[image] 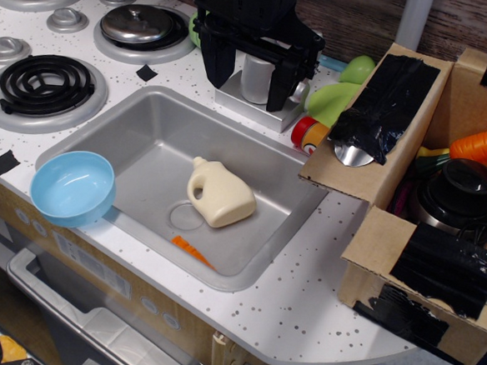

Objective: Pick up bowl and put in small4fbox

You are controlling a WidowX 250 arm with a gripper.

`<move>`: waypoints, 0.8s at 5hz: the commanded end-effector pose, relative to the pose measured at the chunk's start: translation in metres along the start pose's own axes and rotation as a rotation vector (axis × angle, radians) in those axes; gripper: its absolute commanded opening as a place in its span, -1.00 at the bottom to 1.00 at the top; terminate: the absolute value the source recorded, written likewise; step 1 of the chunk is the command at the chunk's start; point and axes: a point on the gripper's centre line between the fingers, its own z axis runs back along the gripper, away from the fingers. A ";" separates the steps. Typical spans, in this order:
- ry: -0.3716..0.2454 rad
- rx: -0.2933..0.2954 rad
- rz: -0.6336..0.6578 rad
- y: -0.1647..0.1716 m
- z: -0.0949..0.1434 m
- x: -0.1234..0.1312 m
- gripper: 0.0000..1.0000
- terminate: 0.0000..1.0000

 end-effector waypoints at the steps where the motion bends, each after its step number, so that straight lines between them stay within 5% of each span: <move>1: 0.000 0.000 0.000 0.000 0.000 0.000 1.00 -1.00; 2: 0.008 0.090 0.152 0.017 -0.001 -0.010 1.00 -1.00; 4: 0.052 0.139 0.323 0.069 -0.006 -0.038 1.00 -1.00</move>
